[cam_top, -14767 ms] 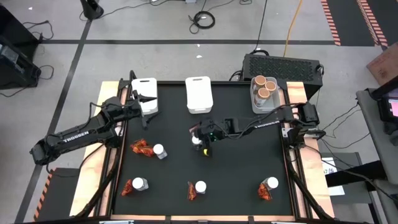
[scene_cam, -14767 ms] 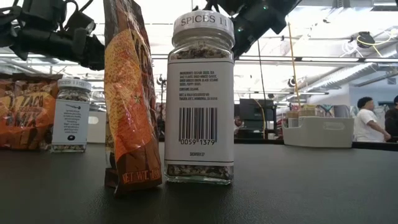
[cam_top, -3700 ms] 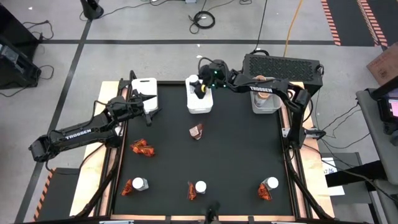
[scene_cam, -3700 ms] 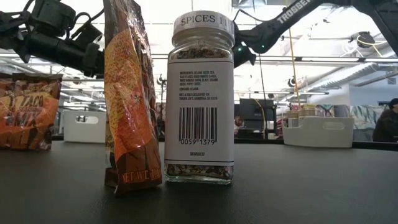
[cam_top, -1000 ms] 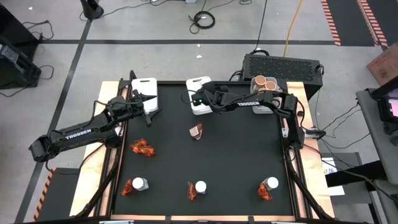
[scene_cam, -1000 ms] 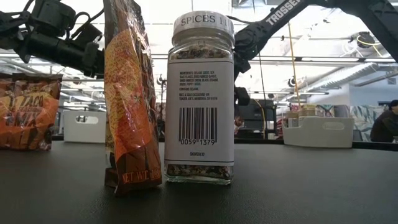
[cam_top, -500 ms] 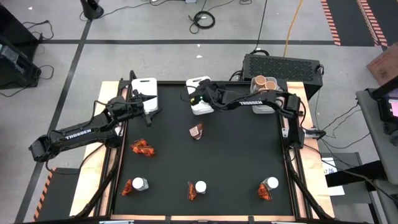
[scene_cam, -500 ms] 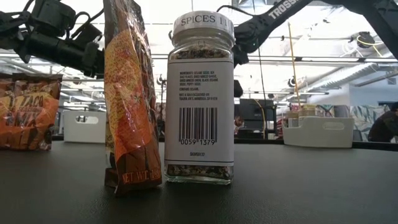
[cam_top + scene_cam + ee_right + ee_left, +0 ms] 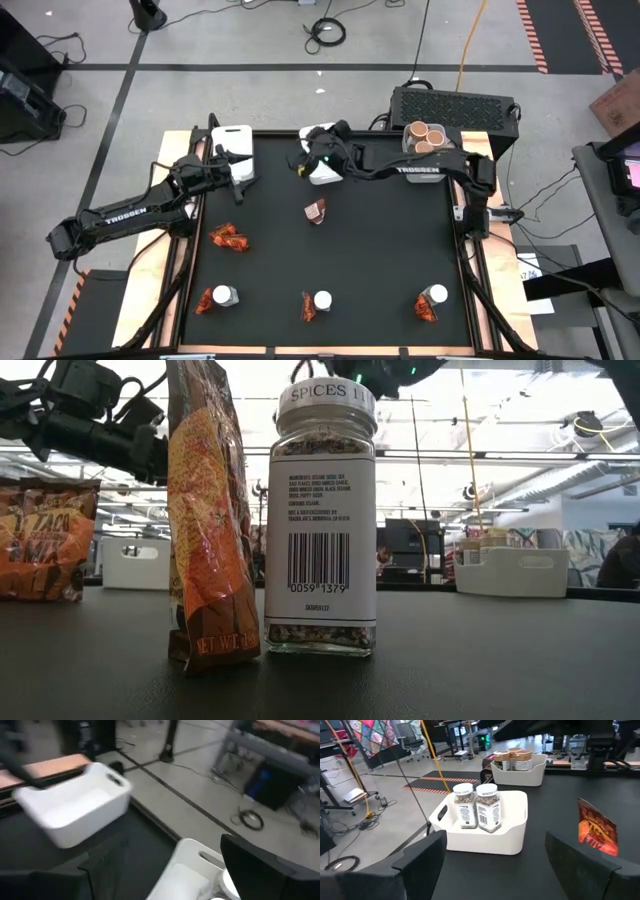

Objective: Sort spices by type
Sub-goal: Put the white seasoning bottle into the right white bin

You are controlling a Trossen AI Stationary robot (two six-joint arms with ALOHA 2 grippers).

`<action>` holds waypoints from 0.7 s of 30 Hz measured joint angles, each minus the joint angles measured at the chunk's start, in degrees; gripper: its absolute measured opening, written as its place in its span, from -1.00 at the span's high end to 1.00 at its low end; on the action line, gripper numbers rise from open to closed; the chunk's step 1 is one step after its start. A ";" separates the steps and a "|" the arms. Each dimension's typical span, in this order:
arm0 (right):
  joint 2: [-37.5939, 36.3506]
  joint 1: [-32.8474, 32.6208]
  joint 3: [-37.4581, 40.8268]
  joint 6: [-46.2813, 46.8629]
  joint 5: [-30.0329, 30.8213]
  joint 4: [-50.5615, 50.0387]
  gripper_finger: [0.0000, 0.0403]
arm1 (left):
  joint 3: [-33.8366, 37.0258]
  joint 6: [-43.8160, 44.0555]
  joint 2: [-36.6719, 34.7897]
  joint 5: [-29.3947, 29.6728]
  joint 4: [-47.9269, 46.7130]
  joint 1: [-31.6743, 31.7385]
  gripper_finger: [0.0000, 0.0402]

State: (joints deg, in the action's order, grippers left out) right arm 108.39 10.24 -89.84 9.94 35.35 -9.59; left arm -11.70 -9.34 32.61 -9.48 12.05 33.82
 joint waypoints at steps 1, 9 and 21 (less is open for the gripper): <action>-0.81 -0.90 0.00 -0.74 -1.28 -1.38 -0.53 | 0.00 0.04 0.00 -0.53 0.02 0.01 -0.69; -5.92 -7.99 0.02 1.60 -21.73 -17.72 -0.53 | 0.00 1.58 0.00 -6.21 1.74 -0.23 -0.69; -3.66 -19.14 0.15 2.69 -28.21 -21.92 -0.53 | 0.00 3.10 -0.01 -14.74 3.93 -0.22 -0.69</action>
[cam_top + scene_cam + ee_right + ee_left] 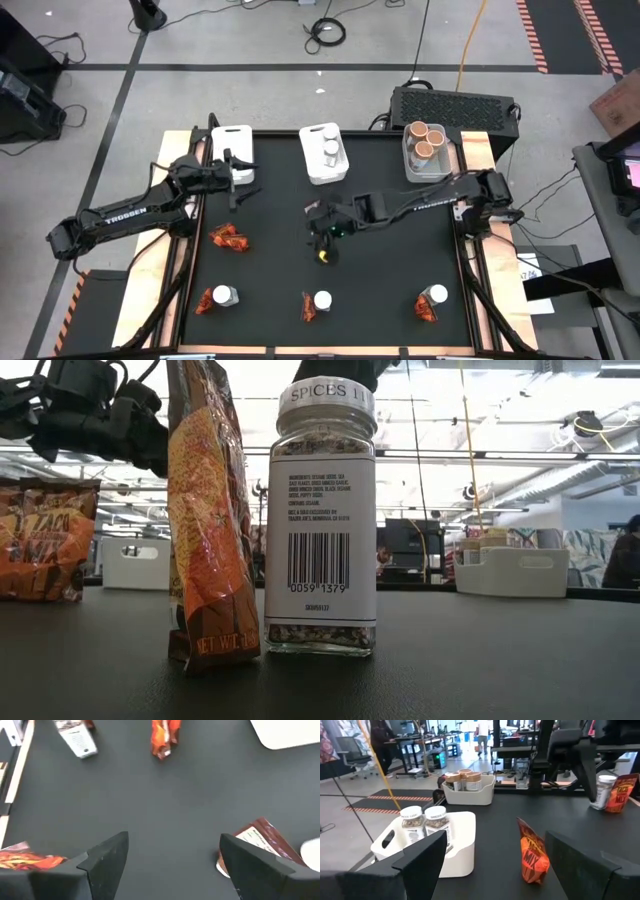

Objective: Sort spices by type
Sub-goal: Put the white seasoning bottle into the right white bin

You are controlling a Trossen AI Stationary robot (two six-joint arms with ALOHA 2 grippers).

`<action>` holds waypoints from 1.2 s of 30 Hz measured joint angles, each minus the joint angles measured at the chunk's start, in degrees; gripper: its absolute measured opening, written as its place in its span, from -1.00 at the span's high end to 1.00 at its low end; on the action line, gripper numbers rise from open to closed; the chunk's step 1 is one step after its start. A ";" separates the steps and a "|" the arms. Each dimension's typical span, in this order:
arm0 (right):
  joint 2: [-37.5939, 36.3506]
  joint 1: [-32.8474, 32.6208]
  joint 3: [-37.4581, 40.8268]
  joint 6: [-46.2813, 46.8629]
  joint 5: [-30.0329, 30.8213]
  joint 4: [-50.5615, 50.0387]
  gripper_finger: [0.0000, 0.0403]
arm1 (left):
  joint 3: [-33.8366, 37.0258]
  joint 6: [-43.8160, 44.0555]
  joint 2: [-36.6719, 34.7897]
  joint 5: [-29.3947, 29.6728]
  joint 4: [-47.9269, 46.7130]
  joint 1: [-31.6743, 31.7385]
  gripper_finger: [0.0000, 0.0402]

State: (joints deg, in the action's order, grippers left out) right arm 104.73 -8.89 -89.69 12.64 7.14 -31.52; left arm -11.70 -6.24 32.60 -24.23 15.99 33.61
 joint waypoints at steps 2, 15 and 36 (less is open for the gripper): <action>-0.04 -0.87 -0.02 -0.14 0.12 0.25 -0.53 | 0.00 0.62 0.02 -0.02 -0.04 0.00 -0.69; -0.09 -2.87 -0.06 -2.72 -0.01 4.90 -0.53 | 0.00 3.05 0.01 -9.40 -2.58 -3.92 -0.69; -8.82 -6.37 -0.11 30.06 0.23 -38.27 -0.53 | 0.00 4.23 0.00 8.35 -2.88 -22.06 -0.69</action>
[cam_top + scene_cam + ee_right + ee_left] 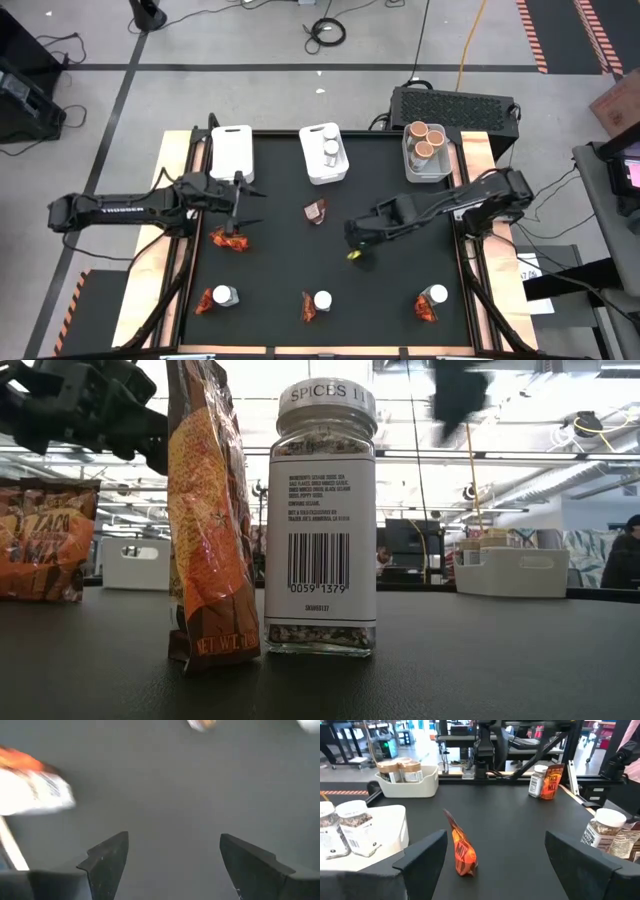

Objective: Sort spices by type
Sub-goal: Put the white seasoning bottle into the right white bin

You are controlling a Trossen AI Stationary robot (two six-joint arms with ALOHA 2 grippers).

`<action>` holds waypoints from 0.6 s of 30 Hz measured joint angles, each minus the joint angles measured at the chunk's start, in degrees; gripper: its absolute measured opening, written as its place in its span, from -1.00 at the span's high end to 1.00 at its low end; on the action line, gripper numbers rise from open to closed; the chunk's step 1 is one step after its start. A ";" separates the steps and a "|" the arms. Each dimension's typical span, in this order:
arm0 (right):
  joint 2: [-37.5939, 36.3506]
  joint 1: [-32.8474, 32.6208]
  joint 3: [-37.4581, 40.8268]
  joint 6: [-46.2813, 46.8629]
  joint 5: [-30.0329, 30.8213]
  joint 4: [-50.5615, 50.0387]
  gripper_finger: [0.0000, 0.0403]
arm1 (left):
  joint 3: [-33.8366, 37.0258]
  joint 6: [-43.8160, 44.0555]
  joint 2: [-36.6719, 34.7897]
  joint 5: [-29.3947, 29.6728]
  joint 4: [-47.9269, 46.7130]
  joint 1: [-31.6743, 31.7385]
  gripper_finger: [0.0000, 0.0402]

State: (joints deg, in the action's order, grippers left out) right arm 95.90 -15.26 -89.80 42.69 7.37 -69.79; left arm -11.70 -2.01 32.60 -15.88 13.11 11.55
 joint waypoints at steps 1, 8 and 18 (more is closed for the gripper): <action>-0.43 -0.53 0.01 3.53 -0.31 -4.20 -0.53 | 0.00 -0.22 0.00 0.27 0.06 -0.32 -0.69; -3.68 -3.72 0.02 25.60 -4.12 -19.36 -0.53 | 0.00 -1.40 0.00 1.46 -0.14 -0.80 -0.69; -5.66 -7.83 9.99 38.46 -16.96 -19.76 -0.53 | 0.00 -1.30 1.16 1.46 -0.42 -0.80 -0.69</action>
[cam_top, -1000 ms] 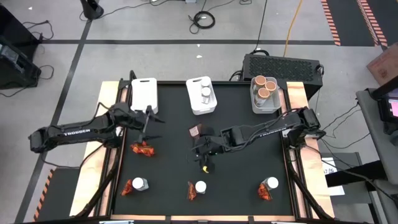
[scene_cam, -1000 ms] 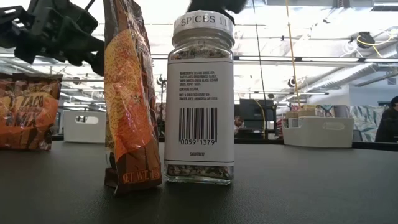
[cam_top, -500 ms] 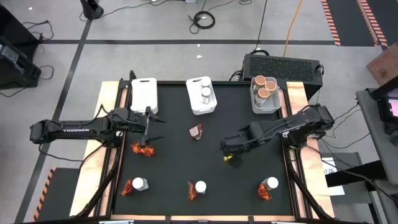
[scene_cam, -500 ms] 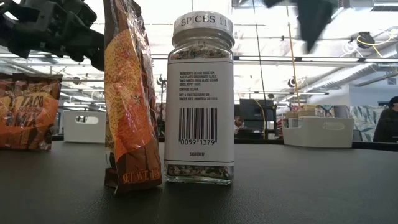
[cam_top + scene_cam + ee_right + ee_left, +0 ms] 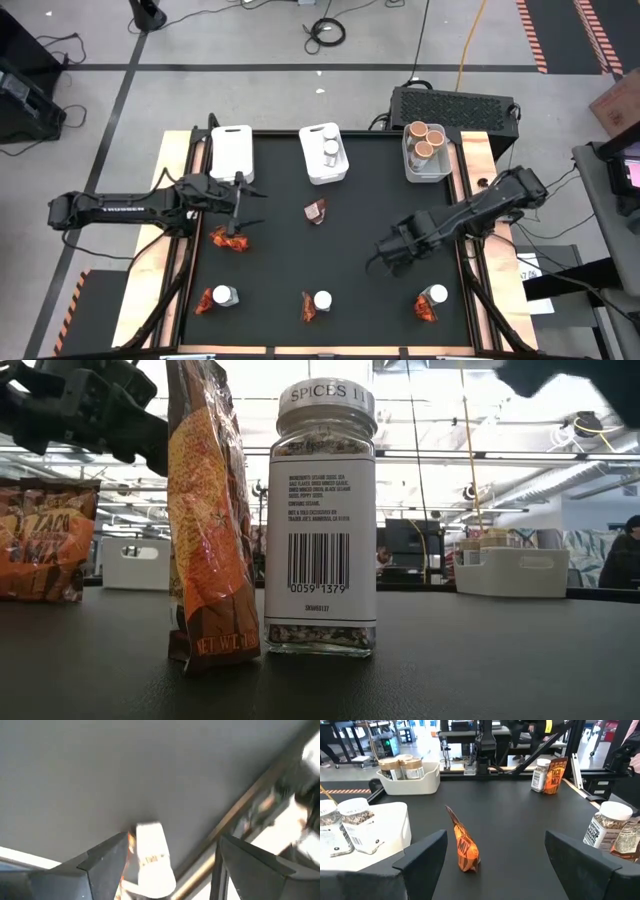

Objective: Sort spices by type
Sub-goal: Put the white seasoning bottle into the right white bin

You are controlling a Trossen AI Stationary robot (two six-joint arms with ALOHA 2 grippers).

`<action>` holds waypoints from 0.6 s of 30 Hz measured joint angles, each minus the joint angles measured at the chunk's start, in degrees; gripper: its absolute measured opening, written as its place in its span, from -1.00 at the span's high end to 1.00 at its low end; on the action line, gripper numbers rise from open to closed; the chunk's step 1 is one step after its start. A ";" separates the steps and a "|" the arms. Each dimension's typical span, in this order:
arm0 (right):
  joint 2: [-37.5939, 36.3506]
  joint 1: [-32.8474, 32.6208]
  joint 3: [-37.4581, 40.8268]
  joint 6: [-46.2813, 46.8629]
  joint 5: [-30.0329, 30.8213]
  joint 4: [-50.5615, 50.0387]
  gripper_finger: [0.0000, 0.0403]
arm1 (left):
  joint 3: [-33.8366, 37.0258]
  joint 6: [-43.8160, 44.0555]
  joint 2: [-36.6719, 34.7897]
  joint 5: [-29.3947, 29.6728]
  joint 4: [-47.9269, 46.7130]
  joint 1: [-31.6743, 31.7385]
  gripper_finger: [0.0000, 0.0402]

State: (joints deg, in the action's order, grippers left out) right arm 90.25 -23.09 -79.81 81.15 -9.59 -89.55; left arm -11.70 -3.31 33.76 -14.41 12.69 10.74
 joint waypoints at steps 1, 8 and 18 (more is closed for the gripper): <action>-0.47 -0.58 1.17 1.60 -1.76 0.39 -0.53 | 0.00 0.02 0.26 0.00 0.00 0.00 -0.69; -2.72 -5.60 4.89 9.29 -5.43 4.76 -0.53 | 0.03 1.44 3.44 1.86 3.00 0.00 -0.69; -2.70 -7.75 4.93 3.65 8.95 12.39 -0.53 | -0.95 2.85 16.43 1.53 13.45 -4.78 -0.69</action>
State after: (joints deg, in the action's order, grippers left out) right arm 87.55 -30.84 -74.87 84.80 -0.64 -77.16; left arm -12.65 -0.46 50.18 -12.88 26.14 5.96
